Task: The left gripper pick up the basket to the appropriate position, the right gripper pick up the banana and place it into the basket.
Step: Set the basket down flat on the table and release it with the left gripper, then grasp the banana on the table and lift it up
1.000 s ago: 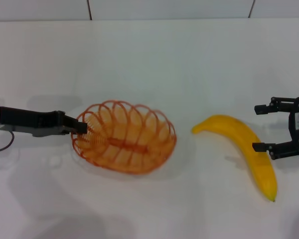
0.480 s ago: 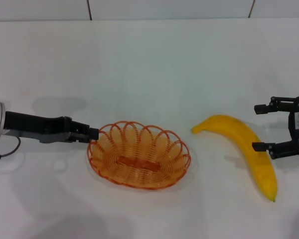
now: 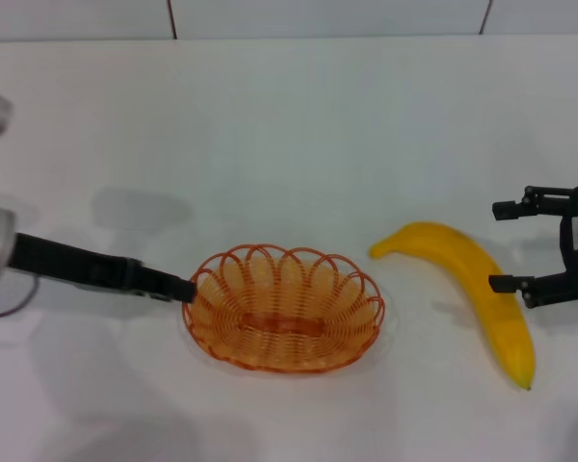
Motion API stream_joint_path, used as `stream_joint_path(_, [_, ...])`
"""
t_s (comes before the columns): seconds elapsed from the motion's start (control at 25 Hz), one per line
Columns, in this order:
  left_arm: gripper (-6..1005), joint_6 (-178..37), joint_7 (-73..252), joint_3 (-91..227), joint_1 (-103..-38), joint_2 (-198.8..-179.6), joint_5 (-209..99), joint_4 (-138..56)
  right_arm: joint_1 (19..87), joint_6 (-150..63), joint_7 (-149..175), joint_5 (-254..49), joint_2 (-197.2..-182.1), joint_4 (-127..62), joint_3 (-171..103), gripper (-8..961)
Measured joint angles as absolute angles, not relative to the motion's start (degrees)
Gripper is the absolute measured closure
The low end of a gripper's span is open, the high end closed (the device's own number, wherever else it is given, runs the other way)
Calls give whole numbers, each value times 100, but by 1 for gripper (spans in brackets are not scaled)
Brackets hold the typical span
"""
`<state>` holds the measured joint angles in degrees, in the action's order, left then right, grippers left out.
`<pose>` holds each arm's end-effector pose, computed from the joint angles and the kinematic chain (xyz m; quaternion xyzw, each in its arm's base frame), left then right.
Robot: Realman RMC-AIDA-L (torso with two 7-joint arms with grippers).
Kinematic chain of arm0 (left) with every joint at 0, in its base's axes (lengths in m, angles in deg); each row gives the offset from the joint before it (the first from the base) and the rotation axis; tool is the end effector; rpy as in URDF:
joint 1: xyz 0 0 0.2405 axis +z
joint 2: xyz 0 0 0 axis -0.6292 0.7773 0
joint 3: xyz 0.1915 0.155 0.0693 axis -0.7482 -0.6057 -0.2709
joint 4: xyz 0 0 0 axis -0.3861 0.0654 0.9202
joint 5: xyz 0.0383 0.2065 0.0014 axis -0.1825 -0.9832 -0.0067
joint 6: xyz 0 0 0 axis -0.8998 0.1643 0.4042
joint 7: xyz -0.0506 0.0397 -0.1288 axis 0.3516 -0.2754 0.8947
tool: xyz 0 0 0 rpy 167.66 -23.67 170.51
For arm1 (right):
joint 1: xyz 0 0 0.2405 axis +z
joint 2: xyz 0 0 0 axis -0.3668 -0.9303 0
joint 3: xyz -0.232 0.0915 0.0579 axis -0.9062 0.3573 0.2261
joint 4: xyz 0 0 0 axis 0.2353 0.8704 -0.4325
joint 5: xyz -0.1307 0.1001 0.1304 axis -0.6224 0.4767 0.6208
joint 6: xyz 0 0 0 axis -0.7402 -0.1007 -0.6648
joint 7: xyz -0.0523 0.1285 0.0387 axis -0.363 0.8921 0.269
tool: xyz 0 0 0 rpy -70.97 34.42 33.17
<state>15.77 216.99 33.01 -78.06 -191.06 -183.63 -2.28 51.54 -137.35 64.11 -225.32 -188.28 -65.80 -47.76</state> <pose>-0.2616 0.3401 0.0032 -0.8493 -0.5263 -0.0389 0.0107 0.3188 0.2985 0.0618 -0.9801 0.0481 0.1386 0.1340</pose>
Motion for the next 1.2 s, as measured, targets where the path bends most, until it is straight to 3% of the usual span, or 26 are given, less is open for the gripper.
stream_joint_path(0.12, [637,1811,21311,3351,-7386,-19109,-17955,523,5129,-13863,6411,-22339,-18784,-6597,-4772,70])
stream_joint_path(0.44, [245,2436,18788,3353,-6348,-19095,-16661,1554,4979,-13947,6401,-21909,-18729,-6598,-4766,70])
stream_joint_path(0.68, [237,2126,16559,3349,-5949,-19115,-16805,1182,4973,-13980,6413,-21782,-18721,-6575,-4761,70])
stream_joint_path(1.2, [230,1601,15395,3355,-5953,-19123,-17054,263,4883,-13982,6567,-21640,-18731,-6588,-4763,71])
